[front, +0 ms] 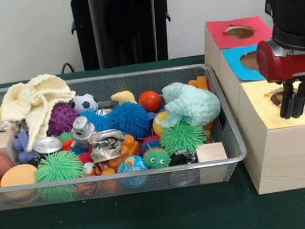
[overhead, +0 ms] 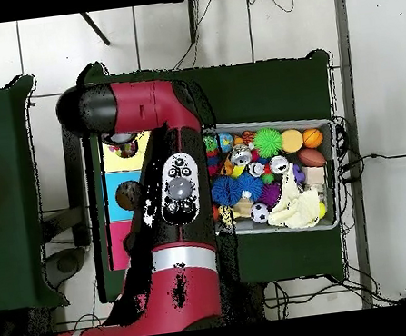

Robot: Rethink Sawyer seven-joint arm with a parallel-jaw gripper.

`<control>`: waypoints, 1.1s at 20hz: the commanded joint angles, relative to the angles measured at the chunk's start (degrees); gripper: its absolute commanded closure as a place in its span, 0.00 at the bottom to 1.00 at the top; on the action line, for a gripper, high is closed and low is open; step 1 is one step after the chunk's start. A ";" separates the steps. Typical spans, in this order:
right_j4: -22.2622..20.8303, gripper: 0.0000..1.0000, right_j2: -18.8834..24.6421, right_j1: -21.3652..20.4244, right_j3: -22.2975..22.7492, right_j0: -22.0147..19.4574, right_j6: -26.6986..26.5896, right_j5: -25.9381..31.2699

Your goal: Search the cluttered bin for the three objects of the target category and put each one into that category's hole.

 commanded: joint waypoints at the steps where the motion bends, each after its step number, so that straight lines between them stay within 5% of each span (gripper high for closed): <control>1: -2.14 1.00 5.55 0.09 8.45 0.08 3.99 -3.61; 22: -1.57 1.00 4.56 -0.64 11.18 2.56 6.94 -5.16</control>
